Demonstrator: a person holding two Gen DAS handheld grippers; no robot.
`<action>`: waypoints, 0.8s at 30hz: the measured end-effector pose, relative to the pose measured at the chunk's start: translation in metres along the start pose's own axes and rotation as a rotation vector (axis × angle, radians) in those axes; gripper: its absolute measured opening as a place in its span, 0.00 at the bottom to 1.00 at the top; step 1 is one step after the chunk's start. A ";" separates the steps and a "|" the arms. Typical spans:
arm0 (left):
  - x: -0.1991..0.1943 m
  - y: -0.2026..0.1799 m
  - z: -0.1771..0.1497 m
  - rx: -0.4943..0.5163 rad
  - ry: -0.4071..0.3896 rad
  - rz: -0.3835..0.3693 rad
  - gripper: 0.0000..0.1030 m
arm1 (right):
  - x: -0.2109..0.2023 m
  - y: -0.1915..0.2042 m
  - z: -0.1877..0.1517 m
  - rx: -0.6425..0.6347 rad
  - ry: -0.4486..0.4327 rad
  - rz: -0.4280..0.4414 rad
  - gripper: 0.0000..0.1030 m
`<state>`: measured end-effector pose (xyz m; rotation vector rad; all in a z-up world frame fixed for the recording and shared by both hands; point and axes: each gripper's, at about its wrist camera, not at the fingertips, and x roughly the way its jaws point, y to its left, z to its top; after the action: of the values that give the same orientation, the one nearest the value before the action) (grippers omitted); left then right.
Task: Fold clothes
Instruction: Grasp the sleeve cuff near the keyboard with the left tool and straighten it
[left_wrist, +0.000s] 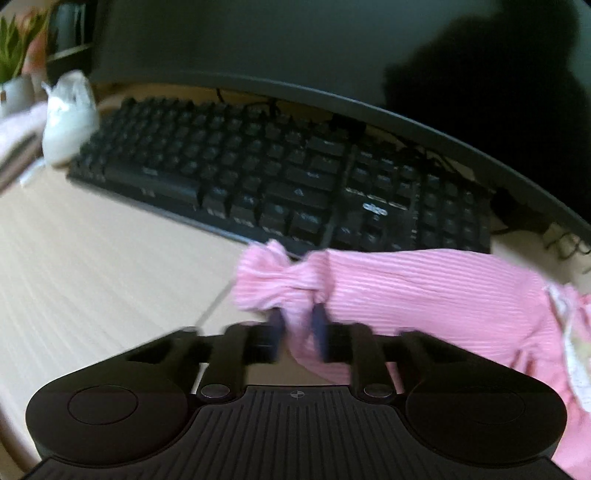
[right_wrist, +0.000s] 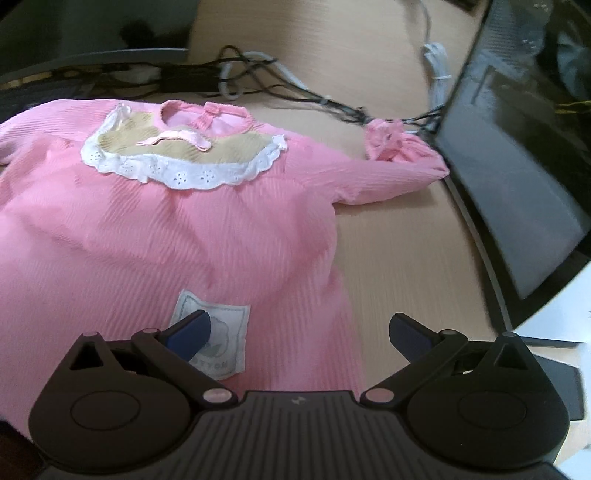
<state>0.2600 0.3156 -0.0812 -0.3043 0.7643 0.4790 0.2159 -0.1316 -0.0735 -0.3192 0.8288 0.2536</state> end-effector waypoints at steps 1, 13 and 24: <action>0.000 0.003 0.003 0.003 -0.007 0.022 0.15 | -0.001 0.001 -0.001 -0.003 0.004 0.028 1.00; -0.029 0.070 0.031 -0.064 -0.001 0.052 0.50 | -0.032 0.024 0.032 -0.126 -0.078 0.180 1.00; -0.079 -0.068 -0.018 0.075 0.052 -0.493 0.86 | 0.073 -0.027 0.141 -0.122 -0.141 -0.124 0.84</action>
<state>0.2353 0.2259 -0.0304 -0.4212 0.7254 -0.0230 0.3683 -0.0973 -0.0344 -0.4603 0.6534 0.2087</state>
